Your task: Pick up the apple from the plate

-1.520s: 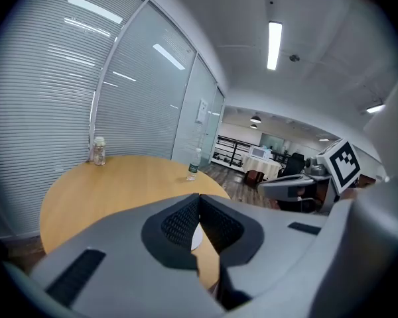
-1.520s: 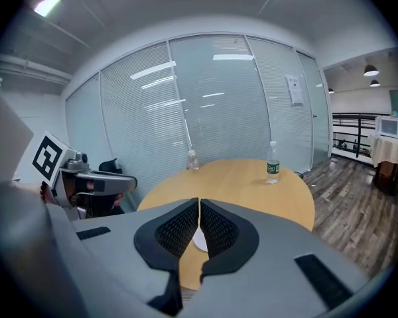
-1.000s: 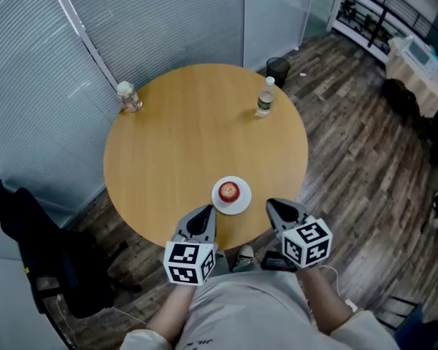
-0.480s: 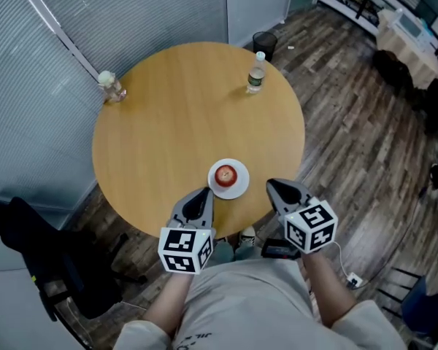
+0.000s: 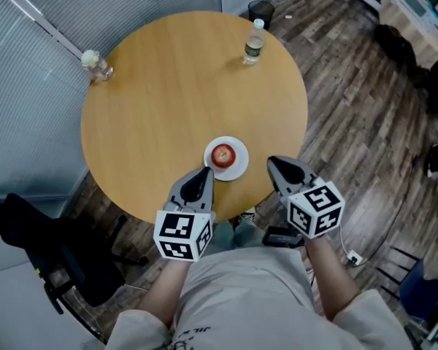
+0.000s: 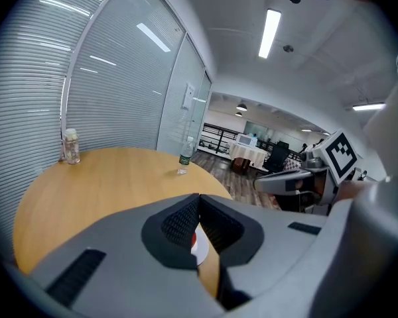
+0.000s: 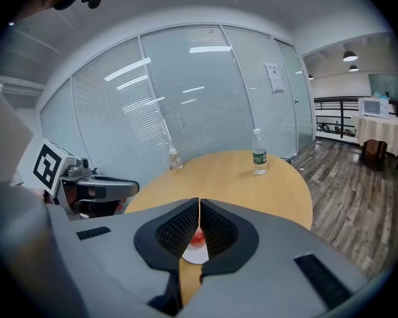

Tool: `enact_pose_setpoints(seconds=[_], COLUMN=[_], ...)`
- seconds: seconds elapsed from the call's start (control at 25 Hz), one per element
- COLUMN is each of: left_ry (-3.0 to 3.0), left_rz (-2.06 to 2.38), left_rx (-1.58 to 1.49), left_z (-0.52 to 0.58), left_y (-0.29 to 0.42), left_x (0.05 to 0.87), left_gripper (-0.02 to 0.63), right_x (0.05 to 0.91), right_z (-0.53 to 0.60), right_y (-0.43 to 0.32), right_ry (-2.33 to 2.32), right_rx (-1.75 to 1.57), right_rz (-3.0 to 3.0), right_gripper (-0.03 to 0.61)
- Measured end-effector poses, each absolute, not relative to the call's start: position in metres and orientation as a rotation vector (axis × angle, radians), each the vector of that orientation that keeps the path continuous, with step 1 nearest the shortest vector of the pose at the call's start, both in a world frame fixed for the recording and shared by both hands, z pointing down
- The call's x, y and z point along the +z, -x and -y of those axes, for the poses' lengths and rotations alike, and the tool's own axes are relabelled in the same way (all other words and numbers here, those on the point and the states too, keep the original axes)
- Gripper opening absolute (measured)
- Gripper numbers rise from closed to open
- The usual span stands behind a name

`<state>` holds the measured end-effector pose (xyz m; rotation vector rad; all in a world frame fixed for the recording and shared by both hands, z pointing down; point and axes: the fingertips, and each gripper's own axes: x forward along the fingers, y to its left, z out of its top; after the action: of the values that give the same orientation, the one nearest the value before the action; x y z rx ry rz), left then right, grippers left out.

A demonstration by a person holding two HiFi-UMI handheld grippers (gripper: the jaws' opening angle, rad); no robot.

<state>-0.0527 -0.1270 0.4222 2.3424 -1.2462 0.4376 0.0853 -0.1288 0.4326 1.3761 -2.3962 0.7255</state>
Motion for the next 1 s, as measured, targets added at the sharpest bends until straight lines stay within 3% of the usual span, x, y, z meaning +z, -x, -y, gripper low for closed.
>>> enact_pose_setpoints(seconds=[1.0], left_ry=[-2.3], left_rz=[1.146], left_rx=[0.585], left_z=[0.148], left_y=[0.043], left_x=[0.51], left_gripper=[0.005], right_x=[0.5], right_z=[0.155], right_y=[-0.07], right_ry=[-1.263], right_rx=[0.856], right_rz=[2.35], right_gripper=[0.031])
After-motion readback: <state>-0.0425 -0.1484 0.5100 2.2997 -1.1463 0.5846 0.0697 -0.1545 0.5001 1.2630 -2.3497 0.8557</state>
